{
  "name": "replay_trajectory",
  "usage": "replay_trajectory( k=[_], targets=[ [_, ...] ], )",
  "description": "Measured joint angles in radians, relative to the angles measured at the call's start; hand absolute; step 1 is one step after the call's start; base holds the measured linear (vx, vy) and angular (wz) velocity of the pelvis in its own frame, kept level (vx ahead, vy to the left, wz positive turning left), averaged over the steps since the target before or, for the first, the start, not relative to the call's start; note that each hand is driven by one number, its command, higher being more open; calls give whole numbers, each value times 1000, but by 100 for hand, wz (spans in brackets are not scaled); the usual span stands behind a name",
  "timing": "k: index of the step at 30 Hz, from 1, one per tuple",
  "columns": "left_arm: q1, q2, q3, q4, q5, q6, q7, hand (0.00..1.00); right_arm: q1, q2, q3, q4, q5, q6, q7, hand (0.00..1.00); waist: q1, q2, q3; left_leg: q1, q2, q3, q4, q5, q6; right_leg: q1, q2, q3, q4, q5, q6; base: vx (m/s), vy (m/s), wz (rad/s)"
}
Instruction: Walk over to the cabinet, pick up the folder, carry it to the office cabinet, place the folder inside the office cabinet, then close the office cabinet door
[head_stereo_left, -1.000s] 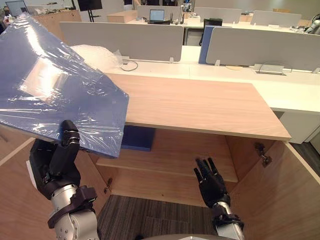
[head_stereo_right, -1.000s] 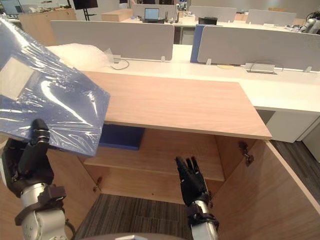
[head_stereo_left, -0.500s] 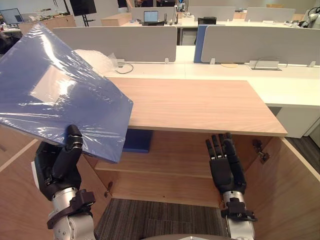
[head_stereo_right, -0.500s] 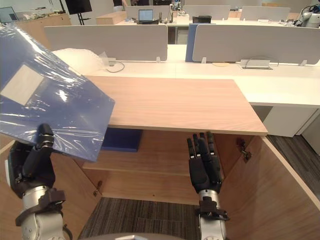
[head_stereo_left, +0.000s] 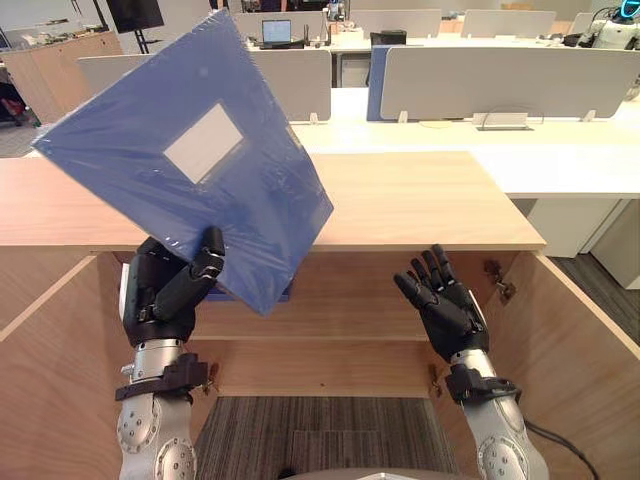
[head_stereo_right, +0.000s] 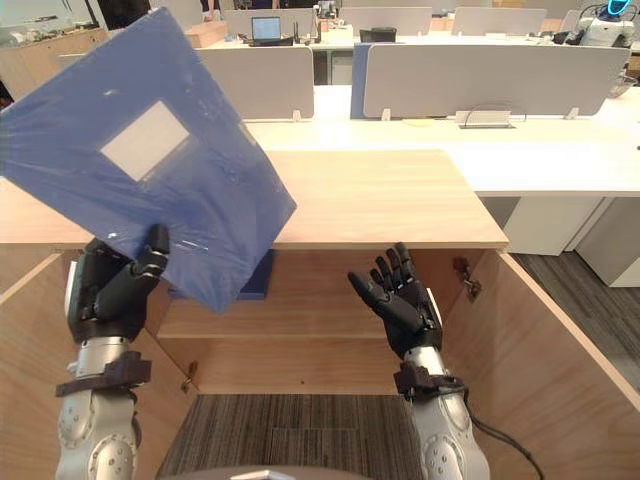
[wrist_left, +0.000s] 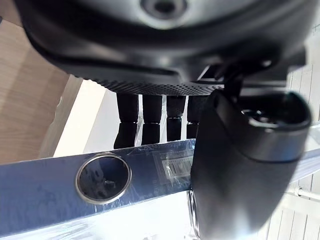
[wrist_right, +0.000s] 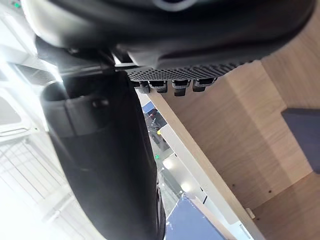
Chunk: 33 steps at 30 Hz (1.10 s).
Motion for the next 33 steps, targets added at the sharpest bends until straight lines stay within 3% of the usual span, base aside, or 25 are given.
replay_trajectory(
  k=[8,13,17,19,22,25,30,33],
  targets=[
    [-1,13,-10,9,2,0,-29,0,-72,-5,-6,72,-52,14,3,100,0,28,-12,-27,24,-69,0,3,-6,-29,40,-11,2,22,-24,-86,-49,1],
    [-1,11,-10,33,6,0,-18,0,-82,33,-17,124,-163,9,28,100,0,33,-20,-27,30,-85,0,3,-6,-30,50,-9,0,25,-28,-29,-28,-2],
    [-1,11,-8,33,27,0,-17,0,-80,77,-22,308,-284,23,67,100,2,26,-30,-29,31,-88,0,3,-7,-29,50,-5,-6,25,-29,0,0,0],
    [-1,10,-4,33,29,2,-17,0,-66,115,-33,477,-383,65,67,100,11,25,-31,-29,29,-86,0,2,-9,-29,47,0,-9,24,-29,21,6,-4],
    [-1,7,-1,33,29,2,-16,0,-7,137,-44,588,-475,121,58,100,27,27,-29,-26,22,-81,1,6,-11,-27,40,3,-7,17,-27,19,3,-2],
    [0,1,23,31,29,3,-1,0,22,146,-52,592,-588,144,52,100,26,24,-26,-12,19,-69,1,1,-14,-21,35,14,-2,10,-25,12,-5,-8],
    [0,-3,25,28,32,3,4,0,31,153,-73,536,-589,144,48,100,25,10,-19,-4,20,-64,1,-6,-11,-17,32,18,1,6,-28,-3,-4,-3],
    [1,-2,30,12,42,3,10,0,39,138,-64,413,-609,144,55,100,25,5,-14,-2,20,-60,1,-11,-15,-18,32,23,3,4,-29,-15,-1,-3]
  ],
)
